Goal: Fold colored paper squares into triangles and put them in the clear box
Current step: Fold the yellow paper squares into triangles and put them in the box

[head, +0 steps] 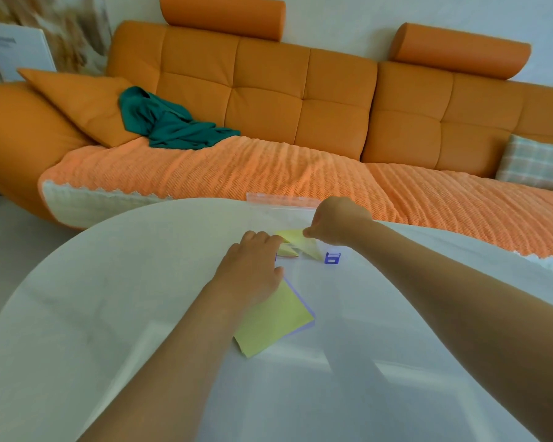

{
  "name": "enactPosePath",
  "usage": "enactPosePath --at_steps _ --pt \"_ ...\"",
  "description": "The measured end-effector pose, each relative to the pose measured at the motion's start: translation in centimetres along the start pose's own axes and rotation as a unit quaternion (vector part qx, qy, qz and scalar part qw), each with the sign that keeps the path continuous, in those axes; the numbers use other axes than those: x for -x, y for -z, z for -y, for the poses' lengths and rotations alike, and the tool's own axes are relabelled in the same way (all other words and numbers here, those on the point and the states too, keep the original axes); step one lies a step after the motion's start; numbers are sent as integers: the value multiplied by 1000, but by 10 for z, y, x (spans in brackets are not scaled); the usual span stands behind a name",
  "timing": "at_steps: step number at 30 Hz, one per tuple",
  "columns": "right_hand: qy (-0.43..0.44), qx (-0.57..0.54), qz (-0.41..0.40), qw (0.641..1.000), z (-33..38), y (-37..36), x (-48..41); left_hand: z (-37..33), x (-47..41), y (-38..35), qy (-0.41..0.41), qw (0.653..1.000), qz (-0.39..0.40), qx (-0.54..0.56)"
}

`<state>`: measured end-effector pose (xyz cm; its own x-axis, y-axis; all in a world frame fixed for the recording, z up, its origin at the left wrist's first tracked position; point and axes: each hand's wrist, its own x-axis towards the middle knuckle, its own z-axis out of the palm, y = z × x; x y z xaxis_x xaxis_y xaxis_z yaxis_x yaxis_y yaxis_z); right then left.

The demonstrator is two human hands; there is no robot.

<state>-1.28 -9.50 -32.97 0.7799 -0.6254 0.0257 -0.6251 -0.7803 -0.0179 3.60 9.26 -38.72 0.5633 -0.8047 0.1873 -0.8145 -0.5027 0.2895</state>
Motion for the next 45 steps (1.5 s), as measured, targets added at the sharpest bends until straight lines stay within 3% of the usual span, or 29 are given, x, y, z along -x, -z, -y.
enactPosePath --at_steps 2,5,10,12,14,19,21,24,29,36,40,45 --pt "23 19 -30 999 4 -2 5 1 0 1 -3 1000 -2 14" --pt "51 4 -6 999 5 -6 13 0 2 4 -9 999 -22 40" --pt "68 -109 -91 988 1 11 35 3 12 21 -8 988 -153 21" --pt "94 -164 -87 978 6 17 53 8 20 27 10 984 -177 28" --pt "130 -185 -31 973 13 14 73 13 31 31 49 988 -136 55" --pt "138 -108 96 980 29 -9 114 17 62 33 127 983 132 -23" --pt "116 -72 120 983 32 -16 122 18 70 33 117 979 156 -63" --pt "100 -40 126 986 37 -22 130 18 76 31 112 985 127 -42" --pt "71 -156 146 974 45 -25 134 24 75 30 139 982 96 85" --pt "50 -261 101 959 39 -30 131 25 73 36 144 972 -67 174" --pt "53 -315 72 945 32 -33 132 27 72 43 130 978 -84 141" --pt "61 -377 30 924 19 -29 135 19 64 54 117 972 -84 187"
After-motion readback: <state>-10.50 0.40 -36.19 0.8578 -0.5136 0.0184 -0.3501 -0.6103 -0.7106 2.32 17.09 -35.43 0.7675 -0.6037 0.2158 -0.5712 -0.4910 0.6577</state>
